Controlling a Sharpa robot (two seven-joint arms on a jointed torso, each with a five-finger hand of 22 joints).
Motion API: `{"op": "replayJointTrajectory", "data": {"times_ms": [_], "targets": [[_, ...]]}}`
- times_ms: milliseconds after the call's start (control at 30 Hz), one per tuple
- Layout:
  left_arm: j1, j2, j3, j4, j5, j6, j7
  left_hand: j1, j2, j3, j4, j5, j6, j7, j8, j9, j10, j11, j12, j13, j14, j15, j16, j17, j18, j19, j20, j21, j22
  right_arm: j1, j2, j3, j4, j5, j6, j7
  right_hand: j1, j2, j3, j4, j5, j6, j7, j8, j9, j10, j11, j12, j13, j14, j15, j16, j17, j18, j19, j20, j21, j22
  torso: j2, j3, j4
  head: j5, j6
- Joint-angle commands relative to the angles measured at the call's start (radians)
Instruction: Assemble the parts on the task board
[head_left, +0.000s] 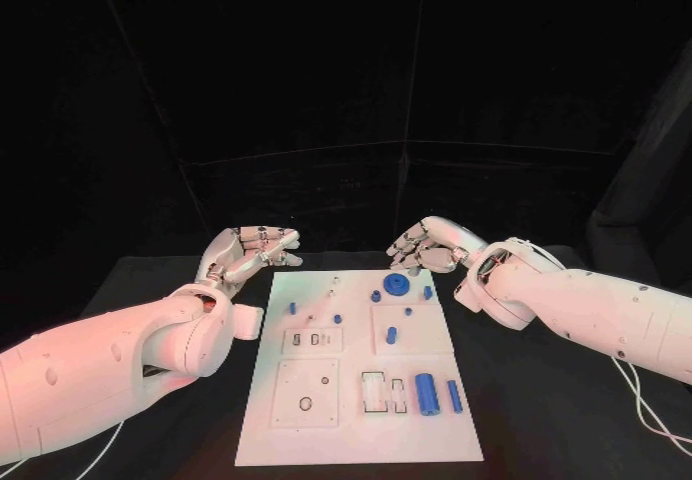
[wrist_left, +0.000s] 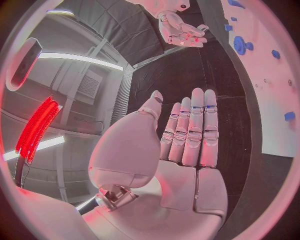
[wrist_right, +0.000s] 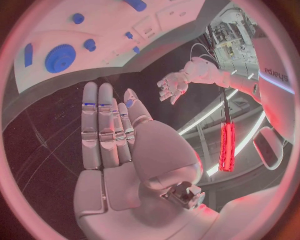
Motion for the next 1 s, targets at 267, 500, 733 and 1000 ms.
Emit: {"op": "replayJointTrajectory", "data": {"times_ms": [267,500,733,1000], "targets": [[0.001,-0.02,0.001,0.068,-0.033,0.039,-0.021,0.005,0.0,0.001,-0.006,0.004,0.004,0.004,-0.006,-0.002,0.0,0.008,-0.007,0.001,-0.005,-0.002,-0.004,0.003,0.011,-0.002,0.007,-0.005,-0.002,0.006,0.03,0.002,0.009,-0.425,0.096,-0.219,-0.03,-0.013,-0.032,-0.001,-0.002,-0.002,-0.005,-0.038,-0.001,-0.041,0.0,-0.017,0.003,0.051,-0.008,0.226,0.147,0.016,0.028,-0.01,0.159,0.095,0.049,-0.0004,0.0111,-0.01,0.013],[0.001,-0.031,0.001,0.099,-0.026,0.047,-0.025,0.003,0.001,0.002,-0.008,0.004,0.003,0.005,-0.01,-0.003,-0.002,0.01,-0.011,0.0,-0.006,-0.001,-0.005,0.007,0.011,-0.001,0.008,-0.008,-0.004,0.011,0.055,0.002,0.003,-0.473,0.132,-0.245,-0.026,0.001,-0.034,0.001,0.009,-0.017,-0.006,-0.039,-0.001,-0.064,0.003,-0.017,0.003,0.043,-0.007,0.378,0.247,-0.005,0.039,-0.005,0.379,0.322,0.062,-0.0009,0.0139,-0.012,0.017],[0.002,-0.034,0.001,0.11,-0.025,0.056,-0.027,-0.003,-0.001,-0.001,-0.008,0.004,0.001,0.008,-0.014,-0.004,-0.004,0.012,-0.016,0.001,-0.007,0.001,-0.007,0.012,0.011,0.0,0.009,-0.011,-0.006,0.013,0.078,0.002,-0.007,-0.486,0.17,-0.257,-0.024,0.007,-0.032,0.0,0.0,-0.029,-0.006,-0.039,-0.001,-0.077,0.004,-0.017,0.003,0.031,-0.002,0.548,0.402,-0.022,0.049,0.0,0.535,0.506,0.069,-0.0018,0.0203,-0.016,0.017],[0.002,-0.038,0.001,0.115,-0.025,0.061,-0.029,-0.004,-0.001,-0.001,-0.008,0.004,0.001,0.008,-0.015,-0.004,-0.004,0.012,-0.018,0.001,-0.007,0.001,-0.008,0.013,0.011,0.0,0.009,-0.012,-0.006,0.013,0.091,0.002,-0.012,-0.496,0.187,-0.272,-0.022,0.017,-0.026,0.0,-0.011,-0.027,-0.004,-0.038,-0.001,-0.077,0.005,-0.016,0.004,0.024,-0.001,0.614,0.463,-0.029,0.048,0.005,0.585,0.562,0.074,-0.0023,0.0242,-0.012,0.016]]}}
